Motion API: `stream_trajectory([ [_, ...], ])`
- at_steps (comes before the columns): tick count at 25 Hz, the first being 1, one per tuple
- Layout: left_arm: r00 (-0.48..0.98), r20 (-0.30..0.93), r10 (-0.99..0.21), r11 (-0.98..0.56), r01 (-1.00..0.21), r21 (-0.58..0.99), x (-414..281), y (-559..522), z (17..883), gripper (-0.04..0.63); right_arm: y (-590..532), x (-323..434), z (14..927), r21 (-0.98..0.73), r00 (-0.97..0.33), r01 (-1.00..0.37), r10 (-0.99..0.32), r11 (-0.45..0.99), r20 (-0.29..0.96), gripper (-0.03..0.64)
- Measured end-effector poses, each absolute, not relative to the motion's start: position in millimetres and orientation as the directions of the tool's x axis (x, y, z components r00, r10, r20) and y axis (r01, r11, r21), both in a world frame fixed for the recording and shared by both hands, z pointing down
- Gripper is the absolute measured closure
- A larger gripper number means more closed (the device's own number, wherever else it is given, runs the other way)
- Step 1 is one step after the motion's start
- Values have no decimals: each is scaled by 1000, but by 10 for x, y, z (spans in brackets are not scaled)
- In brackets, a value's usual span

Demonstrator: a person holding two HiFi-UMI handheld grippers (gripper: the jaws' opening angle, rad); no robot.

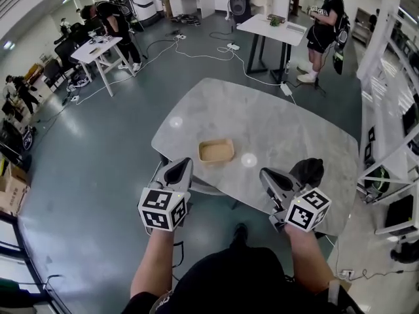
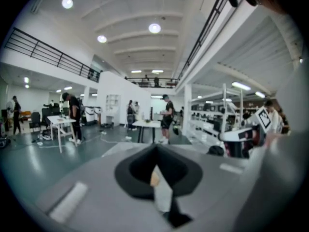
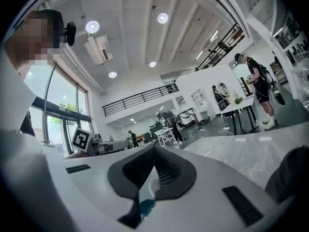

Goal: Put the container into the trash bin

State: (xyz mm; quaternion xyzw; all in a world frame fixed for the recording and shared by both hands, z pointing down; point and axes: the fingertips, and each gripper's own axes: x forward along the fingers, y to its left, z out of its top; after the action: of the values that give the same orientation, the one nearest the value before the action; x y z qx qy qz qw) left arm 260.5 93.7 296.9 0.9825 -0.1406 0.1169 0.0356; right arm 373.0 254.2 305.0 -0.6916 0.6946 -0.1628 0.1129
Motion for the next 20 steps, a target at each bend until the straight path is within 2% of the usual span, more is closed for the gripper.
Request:
stream_trajectory([
  [5, 920, 281, -274, -952, -301, 56, 3086, 762, 3083, 586, 2170, 4073, 3122, -405, -111, -912, -989, 62, 99, 623],
  [11, 900, 343, -271, -955, -297, 25, 3367, 513, 3330, 586, 1868, 4229, 3231, -417, -148, -905, -982, 85, 121, 623],
  [20, 880, 452, -144, -986, -168, 13, 3766, 321, 3743, 581, 1553, 4464, 3388, -460, -120, -888, -978, 29, 169, 623],
])
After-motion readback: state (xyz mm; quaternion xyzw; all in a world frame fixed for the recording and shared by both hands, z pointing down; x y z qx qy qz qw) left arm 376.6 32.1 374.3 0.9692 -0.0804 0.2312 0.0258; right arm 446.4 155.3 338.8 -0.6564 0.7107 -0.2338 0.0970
